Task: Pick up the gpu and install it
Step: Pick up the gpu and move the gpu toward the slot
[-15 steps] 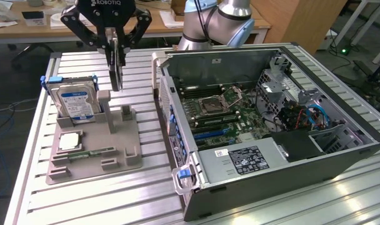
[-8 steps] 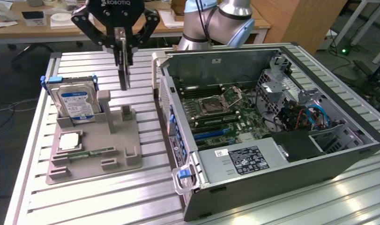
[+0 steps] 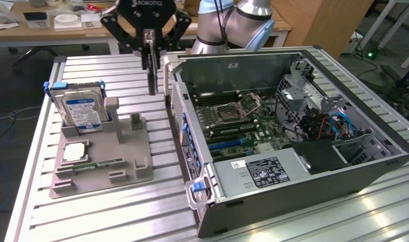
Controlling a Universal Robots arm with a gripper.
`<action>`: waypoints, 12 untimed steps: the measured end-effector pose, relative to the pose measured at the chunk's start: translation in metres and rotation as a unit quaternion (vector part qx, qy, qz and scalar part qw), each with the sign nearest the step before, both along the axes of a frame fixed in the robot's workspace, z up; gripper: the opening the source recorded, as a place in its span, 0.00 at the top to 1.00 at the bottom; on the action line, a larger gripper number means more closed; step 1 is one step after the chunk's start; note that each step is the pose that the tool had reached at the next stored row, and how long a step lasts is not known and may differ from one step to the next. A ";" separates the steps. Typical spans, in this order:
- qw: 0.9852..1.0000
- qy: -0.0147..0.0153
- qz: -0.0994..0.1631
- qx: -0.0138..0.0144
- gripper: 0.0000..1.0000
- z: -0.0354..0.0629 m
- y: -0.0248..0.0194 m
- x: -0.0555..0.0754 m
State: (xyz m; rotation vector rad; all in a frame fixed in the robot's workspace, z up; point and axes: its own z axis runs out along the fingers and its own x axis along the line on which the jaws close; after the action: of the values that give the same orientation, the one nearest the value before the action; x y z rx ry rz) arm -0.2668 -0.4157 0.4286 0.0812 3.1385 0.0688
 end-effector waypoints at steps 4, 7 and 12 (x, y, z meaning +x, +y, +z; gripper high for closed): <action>1.000 0.000 0.000 0.000 0.73 -0.0004 0.0000 0.016; 1.000 0.000 0.000 0.000 0.73 -0.0005 0.0000 0.029; 1.000 0.000 0.000 0.000 0.73 -0.0011 0.0000 0.051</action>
State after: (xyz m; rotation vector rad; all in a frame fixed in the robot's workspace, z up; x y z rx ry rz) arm -0.2157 -0.4157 0.4275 0.0810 3.1385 0.0688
